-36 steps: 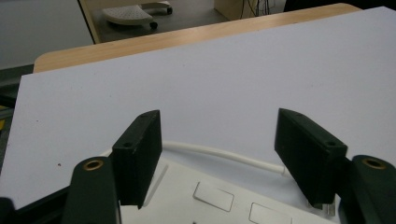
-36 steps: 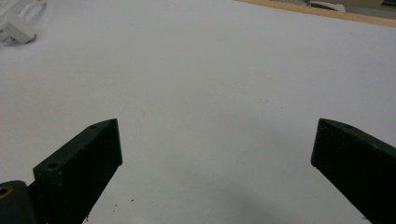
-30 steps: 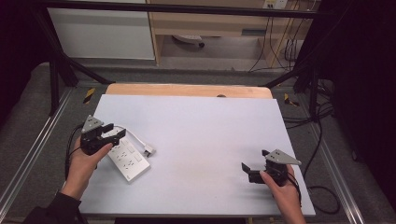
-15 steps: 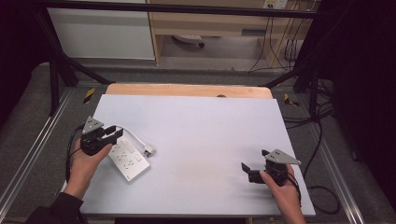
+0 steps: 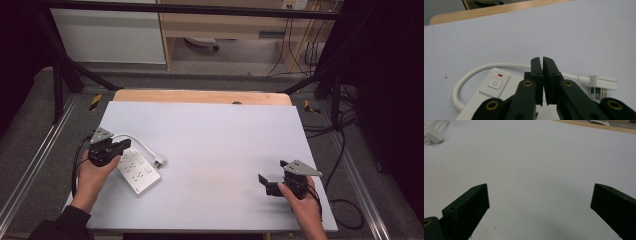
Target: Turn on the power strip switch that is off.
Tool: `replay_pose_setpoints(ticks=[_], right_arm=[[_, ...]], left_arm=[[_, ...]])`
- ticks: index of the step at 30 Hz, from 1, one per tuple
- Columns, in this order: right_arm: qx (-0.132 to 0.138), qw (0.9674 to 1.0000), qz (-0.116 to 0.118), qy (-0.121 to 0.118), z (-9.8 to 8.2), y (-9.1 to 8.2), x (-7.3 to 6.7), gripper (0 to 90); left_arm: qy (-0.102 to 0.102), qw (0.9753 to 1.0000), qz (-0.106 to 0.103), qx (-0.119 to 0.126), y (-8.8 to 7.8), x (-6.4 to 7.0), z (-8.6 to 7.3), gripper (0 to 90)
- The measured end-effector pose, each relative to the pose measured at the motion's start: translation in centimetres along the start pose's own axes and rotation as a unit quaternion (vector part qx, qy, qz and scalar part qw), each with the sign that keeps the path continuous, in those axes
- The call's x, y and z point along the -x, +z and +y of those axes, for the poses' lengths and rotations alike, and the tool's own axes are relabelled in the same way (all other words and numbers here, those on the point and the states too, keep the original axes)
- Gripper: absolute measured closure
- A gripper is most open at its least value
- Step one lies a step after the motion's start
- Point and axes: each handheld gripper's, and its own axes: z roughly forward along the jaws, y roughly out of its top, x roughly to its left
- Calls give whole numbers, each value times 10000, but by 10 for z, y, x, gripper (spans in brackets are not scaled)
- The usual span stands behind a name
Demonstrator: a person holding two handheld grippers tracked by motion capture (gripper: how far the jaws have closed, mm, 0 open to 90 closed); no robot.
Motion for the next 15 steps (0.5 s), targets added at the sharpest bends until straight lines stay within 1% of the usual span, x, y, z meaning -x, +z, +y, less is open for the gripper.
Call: replay_pose_setpoints(ticks=[3, 9, 15], right_arm=[[4, 10000, 4, -15, 0, 0, 0, 25], [9, 10000, -4, -10, 0, 0, 0, 25], [5, 10000, 0, 4, 0, 0, 0, 25]], left_arm=[[-9, 10000, -25, -78, 3, -1, -2, 900], [136, 9994, 7, -311, 8, 0, -6, 900], [134, 9992, 32, -384, 13, -2, -8, 900]])
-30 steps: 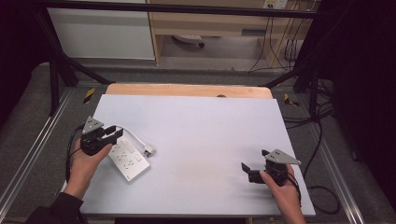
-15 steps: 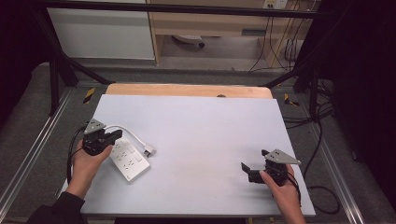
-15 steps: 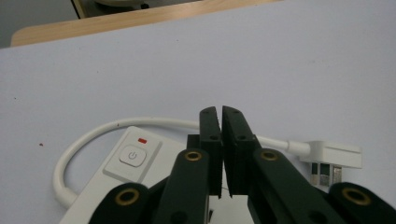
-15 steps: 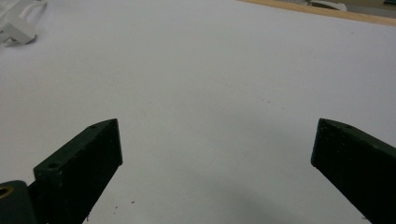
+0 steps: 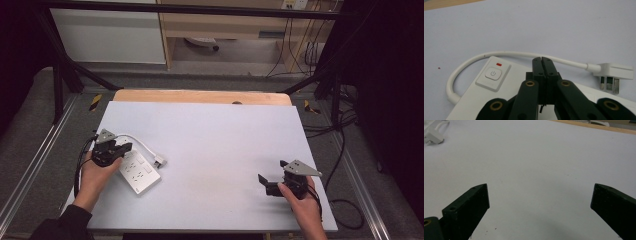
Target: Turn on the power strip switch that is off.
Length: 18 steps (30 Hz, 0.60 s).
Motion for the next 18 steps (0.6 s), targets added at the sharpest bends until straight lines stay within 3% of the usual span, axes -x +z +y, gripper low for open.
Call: replay_pose_setpoints(ticks=[18], right_arm=[[-3, 10000, 4, -13, 0, 1, 0, 24]], left_arm=[[-20, 10000, 9, -84, 6, -6, -2, 900]])
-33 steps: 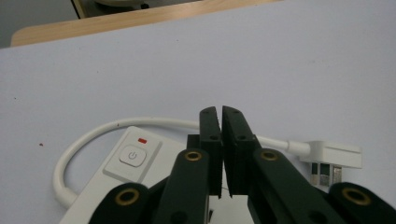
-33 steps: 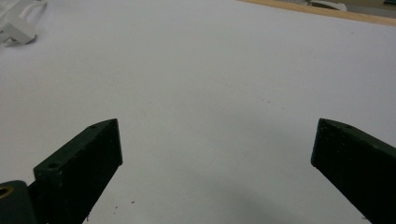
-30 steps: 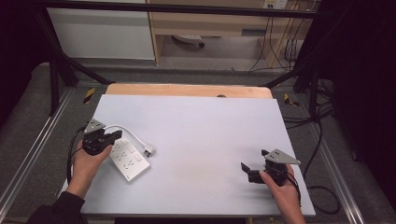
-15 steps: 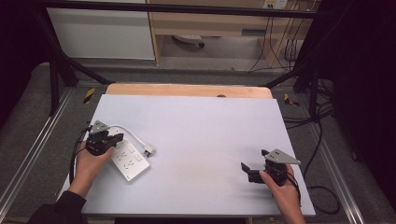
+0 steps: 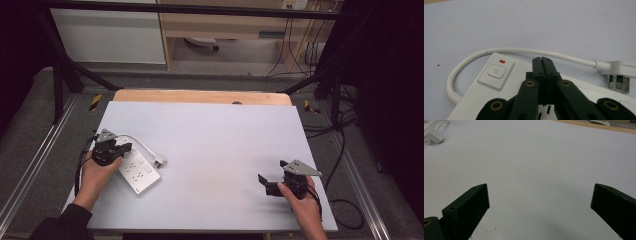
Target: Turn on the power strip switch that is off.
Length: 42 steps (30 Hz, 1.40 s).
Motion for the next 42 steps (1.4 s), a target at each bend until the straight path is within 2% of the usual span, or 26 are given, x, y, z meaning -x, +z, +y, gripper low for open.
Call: replay_pose_setpoints(ticks=[21, 25, 42], right_arm=[[1, 10000, 3, 16, 0, -1, 0, 24], [2, 10000, -1, 13, 0, -1, 0, 24], [-29, 10000, 15, -12, 0, 0, 0, 24]], left_arm=[[145, 9999, 0, -40, 5, 2, -2, 900], [78, 10000, -16, -8, 5, 2, -2, 900], [125, 9999, -107, 15, 6, 2, -3, 900]])
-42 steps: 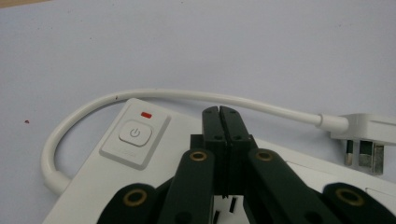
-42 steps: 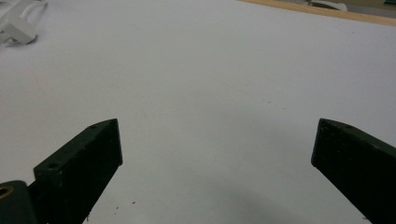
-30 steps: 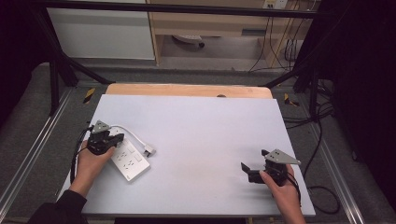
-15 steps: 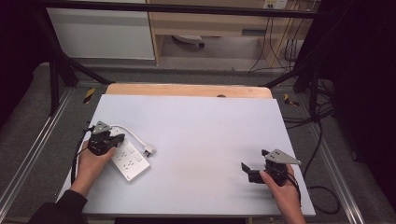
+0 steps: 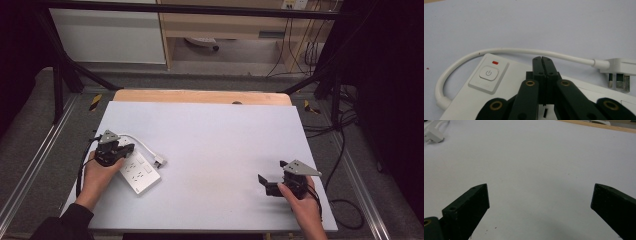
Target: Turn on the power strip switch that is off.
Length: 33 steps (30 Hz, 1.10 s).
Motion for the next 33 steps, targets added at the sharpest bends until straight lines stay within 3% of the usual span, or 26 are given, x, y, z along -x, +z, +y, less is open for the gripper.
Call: replay_pose_setpoints(ticks=[33], right_arm=[[-10, 10000, 10, 5, 0, 0, 0, 24]], left_arm=[[-45, 10000, -29, 16, 0, -2, 0, 900]])
